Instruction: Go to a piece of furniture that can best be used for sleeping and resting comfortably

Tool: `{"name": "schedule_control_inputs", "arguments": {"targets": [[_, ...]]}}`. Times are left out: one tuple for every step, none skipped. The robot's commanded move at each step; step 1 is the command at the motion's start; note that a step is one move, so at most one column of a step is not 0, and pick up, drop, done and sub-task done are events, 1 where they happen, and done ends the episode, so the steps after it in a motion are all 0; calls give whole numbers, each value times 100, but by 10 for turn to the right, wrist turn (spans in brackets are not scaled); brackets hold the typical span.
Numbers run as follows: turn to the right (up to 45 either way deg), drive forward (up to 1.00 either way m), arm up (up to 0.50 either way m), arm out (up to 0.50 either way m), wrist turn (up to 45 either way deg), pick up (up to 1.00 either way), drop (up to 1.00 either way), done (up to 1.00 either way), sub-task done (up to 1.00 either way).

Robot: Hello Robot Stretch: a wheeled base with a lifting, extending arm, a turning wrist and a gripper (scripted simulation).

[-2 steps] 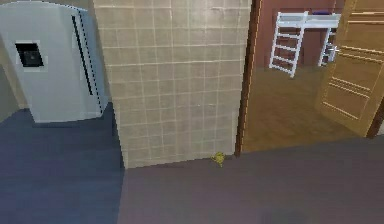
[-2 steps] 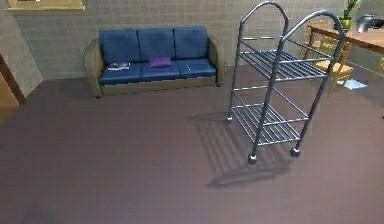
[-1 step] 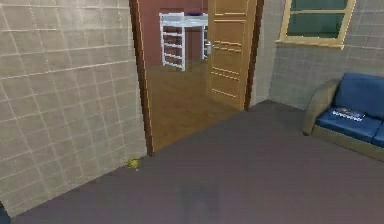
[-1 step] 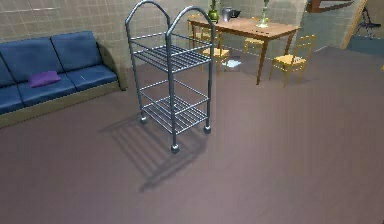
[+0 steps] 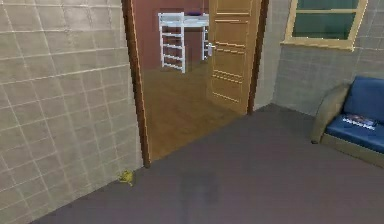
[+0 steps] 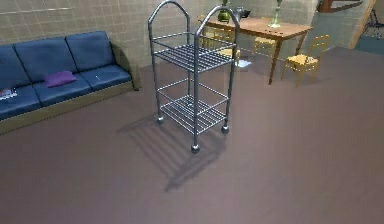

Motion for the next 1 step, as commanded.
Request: {"name": "schedule_control_inputs", "arguments": {"targets": [[30, 0, 0, 0, 0, 0, 0, 0, 0]]}}
